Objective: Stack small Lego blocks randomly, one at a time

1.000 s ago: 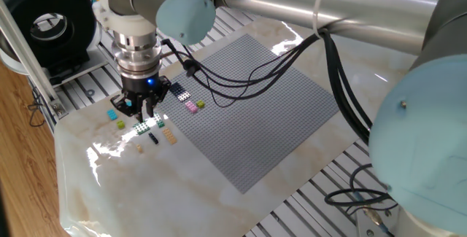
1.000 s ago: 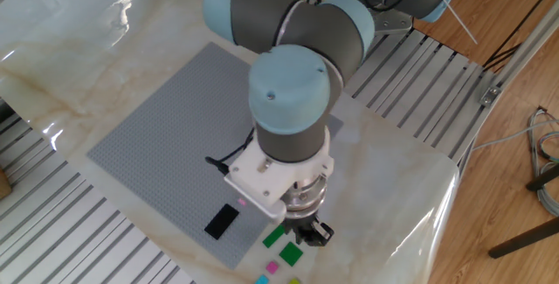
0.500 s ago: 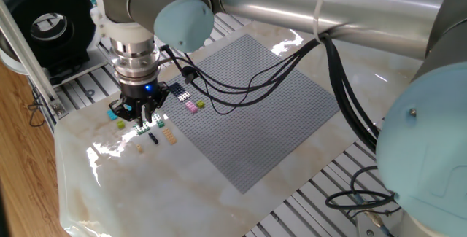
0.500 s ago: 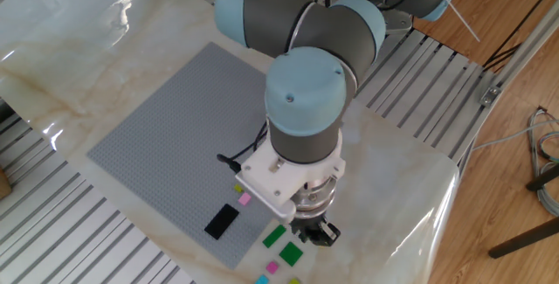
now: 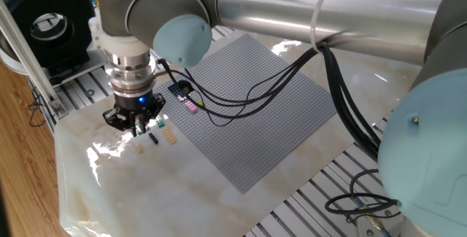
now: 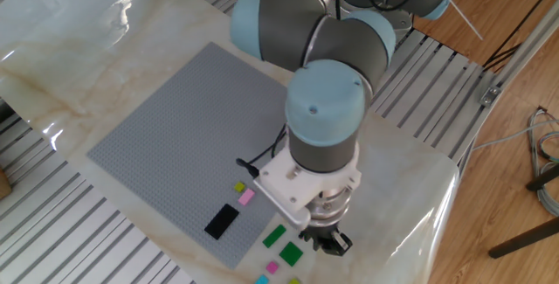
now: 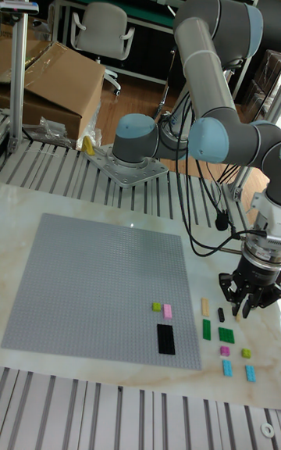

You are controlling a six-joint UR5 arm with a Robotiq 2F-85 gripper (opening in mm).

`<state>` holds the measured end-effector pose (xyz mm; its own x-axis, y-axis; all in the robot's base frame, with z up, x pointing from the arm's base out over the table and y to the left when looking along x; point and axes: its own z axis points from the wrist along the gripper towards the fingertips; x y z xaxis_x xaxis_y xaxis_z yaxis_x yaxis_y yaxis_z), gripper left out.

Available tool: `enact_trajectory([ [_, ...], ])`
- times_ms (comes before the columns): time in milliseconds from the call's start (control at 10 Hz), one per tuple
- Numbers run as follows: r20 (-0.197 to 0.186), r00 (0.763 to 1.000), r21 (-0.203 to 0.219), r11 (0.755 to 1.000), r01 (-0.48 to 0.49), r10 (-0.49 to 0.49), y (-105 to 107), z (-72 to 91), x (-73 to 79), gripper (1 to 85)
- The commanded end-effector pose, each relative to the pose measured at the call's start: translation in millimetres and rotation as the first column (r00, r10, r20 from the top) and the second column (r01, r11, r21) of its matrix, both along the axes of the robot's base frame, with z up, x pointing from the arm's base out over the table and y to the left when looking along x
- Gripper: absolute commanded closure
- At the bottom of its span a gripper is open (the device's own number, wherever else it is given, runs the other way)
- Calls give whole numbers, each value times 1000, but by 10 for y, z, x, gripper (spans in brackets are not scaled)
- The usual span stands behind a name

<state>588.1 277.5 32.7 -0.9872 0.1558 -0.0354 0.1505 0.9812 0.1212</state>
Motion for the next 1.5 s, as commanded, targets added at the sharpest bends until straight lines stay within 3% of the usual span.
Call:
enact_trajectory([
  [0, -9, 1000, -15, 1000, 3, -3, 35, -46, -52, 610],
  [200, -10, 1000, -23, 1000, 4, -5, 93, -104, -77, 610],
  [300, 2, 1000, -70, 997, 10, -10, 83, -182, -61, 617],
  [400, 2, 1000, -77, 997, 22, -22, 116, -211, -69, 630],
  [700, -37, 999, -57, 998, 18, -21, 164, -180, -182, 650],
  [1400, -23, 1000, -67, 998, 11, -12, 170, -233, -135, 633],
])
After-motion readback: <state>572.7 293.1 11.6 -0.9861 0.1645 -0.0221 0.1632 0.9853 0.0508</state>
